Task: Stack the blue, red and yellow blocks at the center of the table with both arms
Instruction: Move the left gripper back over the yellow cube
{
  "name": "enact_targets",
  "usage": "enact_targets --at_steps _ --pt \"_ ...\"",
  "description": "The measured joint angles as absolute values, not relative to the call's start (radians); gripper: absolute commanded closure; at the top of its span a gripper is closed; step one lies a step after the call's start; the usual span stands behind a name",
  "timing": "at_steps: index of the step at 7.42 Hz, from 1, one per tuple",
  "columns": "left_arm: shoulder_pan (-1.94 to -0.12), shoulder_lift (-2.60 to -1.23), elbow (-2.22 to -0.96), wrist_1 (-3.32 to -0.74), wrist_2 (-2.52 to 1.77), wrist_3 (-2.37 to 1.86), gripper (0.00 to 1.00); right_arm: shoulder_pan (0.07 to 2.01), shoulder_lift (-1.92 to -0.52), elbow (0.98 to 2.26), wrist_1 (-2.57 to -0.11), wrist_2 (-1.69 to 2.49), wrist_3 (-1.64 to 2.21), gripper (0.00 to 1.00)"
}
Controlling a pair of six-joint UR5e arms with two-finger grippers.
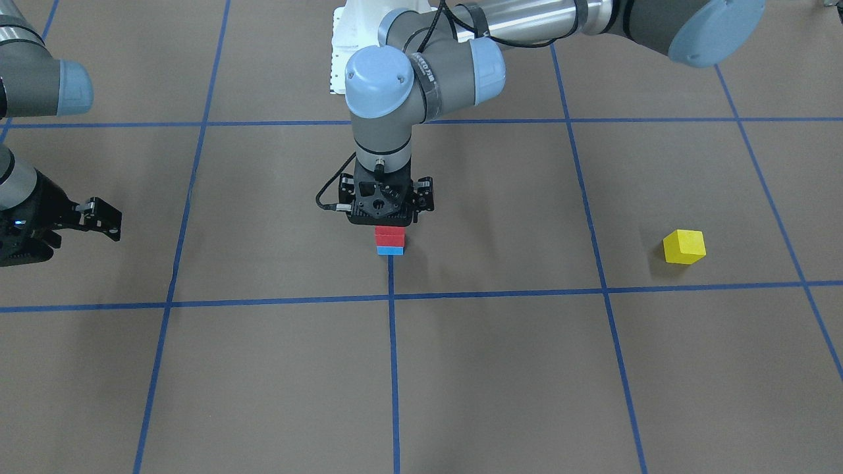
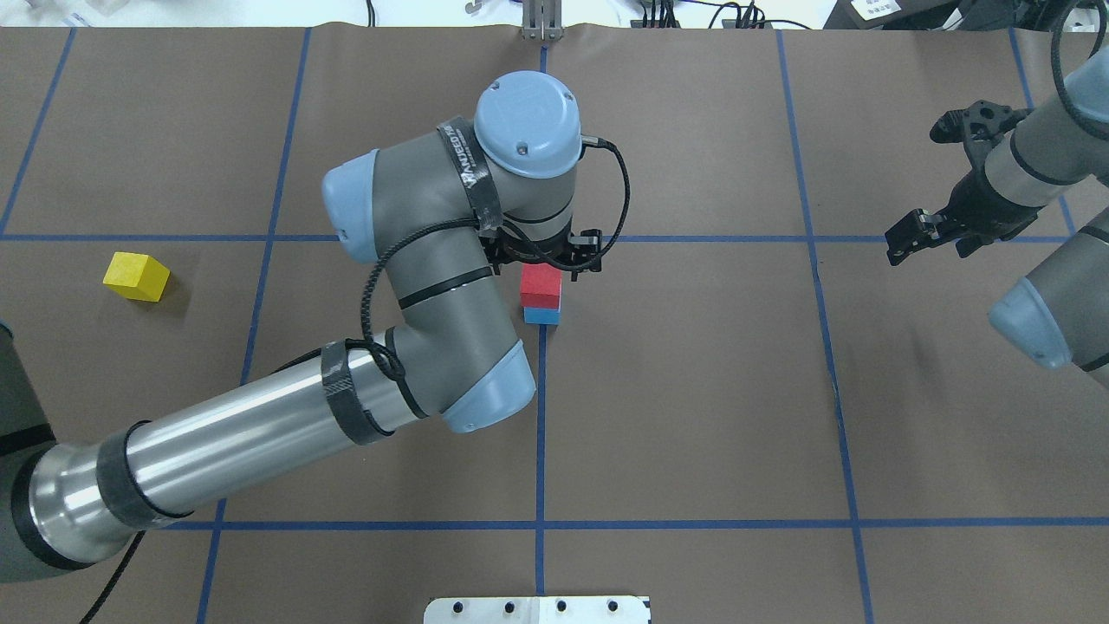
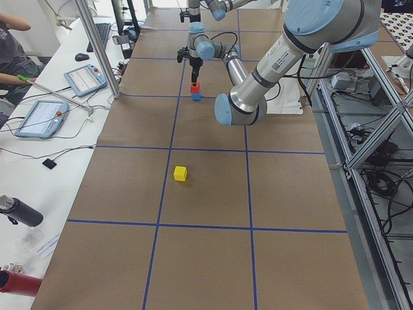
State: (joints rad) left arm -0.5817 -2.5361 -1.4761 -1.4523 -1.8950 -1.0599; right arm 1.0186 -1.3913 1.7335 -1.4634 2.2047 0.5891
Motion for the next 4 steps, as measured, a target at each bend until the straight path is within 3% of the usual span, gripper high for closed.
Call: enact_targets --at_steps 2,4 --pt "-0.665 -2.369 -1.683 -1.375 -1.941 -0.934 0.0 1.019 -1.392 1.73 -1.461 2.201 0.589 0.0" --pt "-0.823 -2.11 -1.798 -1.439 -2.032 -0.713 0.0 1.019 -1.394 1.727 -1.458 2.199 0.592 0.0"
